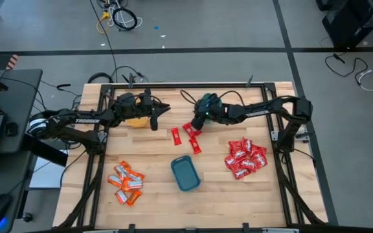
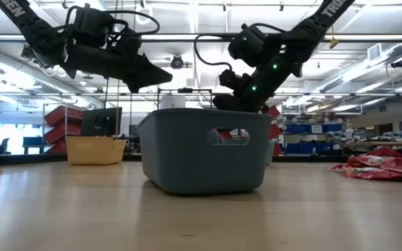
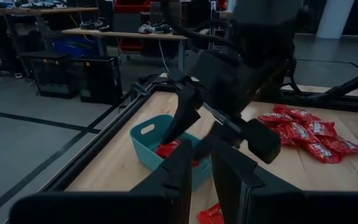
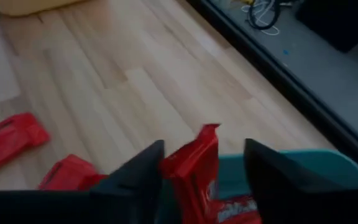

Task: Sort candy
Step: Put the red chocolate bar into the green bin

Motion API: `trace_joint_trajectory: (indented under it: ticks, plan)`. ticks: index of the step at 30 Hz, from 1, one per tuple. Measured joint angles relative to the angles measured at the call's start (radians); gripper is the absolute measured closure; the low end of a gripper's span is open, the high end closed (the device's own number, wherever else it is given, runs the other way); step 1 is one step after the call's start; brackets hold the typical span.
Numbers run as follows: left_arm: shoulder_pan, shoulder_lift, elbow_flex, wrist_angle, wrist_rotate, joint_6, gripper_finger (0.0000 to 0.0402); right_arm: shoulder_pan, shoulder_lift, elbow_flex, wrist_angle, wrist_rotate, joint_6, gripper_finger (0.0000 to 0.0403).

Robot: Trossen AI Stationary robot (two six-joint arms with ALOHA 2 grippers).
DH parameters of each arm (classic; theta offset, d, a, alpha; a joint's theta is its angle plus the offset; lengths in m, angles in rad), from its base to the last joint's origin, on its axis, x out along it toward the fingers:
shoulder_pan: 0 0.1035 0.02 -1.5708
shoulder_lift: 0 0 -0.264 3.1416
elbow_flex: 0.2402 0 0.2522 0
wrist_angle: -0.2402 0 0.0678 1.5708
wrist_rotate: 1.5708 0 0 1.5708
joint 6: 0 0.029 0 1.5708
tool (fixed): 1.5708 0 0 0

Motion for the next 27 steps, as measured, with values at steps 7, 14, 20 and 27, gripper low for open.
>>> trace_joint_trajectory:
  ticks: [7,14,20,27]
  plan:
    - [0.000,0.000,0.000,-0.007,0.000,0.000,0.0341,-0.017,-0.048,0.000,-0.021,0.002,0.006,0.0390]
    - [-0.001,0.000,0.000,-0.018,-0.001,-0.003,0.0341,-0.103,-0.076,0.000,-0.069,-0.161,0.166,0.0389]
    - [-0.001,0.000,0.000,-0.020,-0.001,-0.003,0.0341,-0.147,-0.075,-0.001,-0.171,-0.146,0.227,0.0391]
    - [-0.002,0.000,0.000,-0.021,-0.001,-0.004,0.0341,-0.176,-0.078,-0.001,-0.285,-0.128,0.229,0.0328]
